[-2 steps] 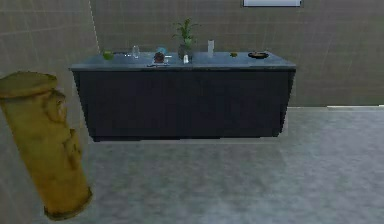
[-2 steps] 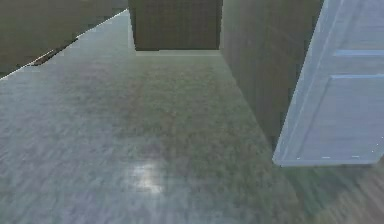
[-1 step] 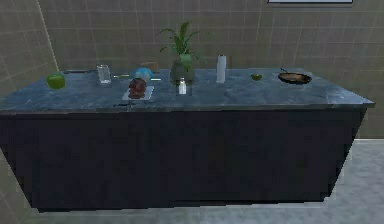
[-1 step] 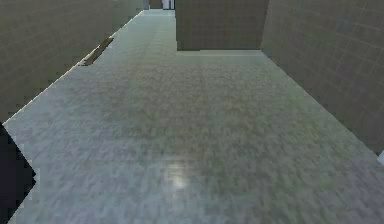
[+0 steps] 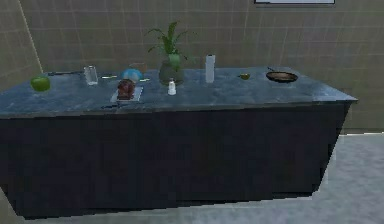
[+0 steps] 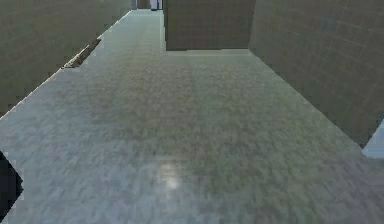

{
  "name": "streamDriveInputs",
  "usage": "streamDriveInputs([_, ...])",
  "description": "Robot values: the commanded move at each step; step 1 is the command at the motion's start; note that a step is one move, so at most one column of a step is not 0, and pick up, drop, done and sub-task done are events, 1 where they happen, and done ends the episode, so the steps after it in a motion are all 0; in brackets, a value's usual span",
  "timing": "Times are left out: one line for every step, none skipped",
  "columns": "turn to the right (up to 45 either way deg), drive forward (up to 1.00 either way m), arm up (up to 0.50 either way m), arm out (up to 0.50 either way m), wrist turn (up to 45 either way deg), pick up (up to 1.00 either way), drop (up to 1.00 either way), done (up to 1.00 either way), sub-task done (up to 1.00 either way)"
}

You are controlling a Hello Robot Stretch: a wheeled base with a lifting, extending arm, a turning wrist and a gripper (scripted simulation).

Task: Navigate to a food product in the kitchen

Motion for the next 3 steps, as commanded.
streamDriveInputs([0.0, 0.65, 0.00, 0.00, 0.0, 0.00, 0.00, 0.00, 0.00])
streamDriveInputs([-24.0, 0.00, 0.00, 0.00, 0.0, 0.00, 0.00, 0.00, 0.00])
streamDriveInputs([0.0, 0.00, 0.00, 0.00, 0.0, 0.00, 0.00, 1.00, 0.00])
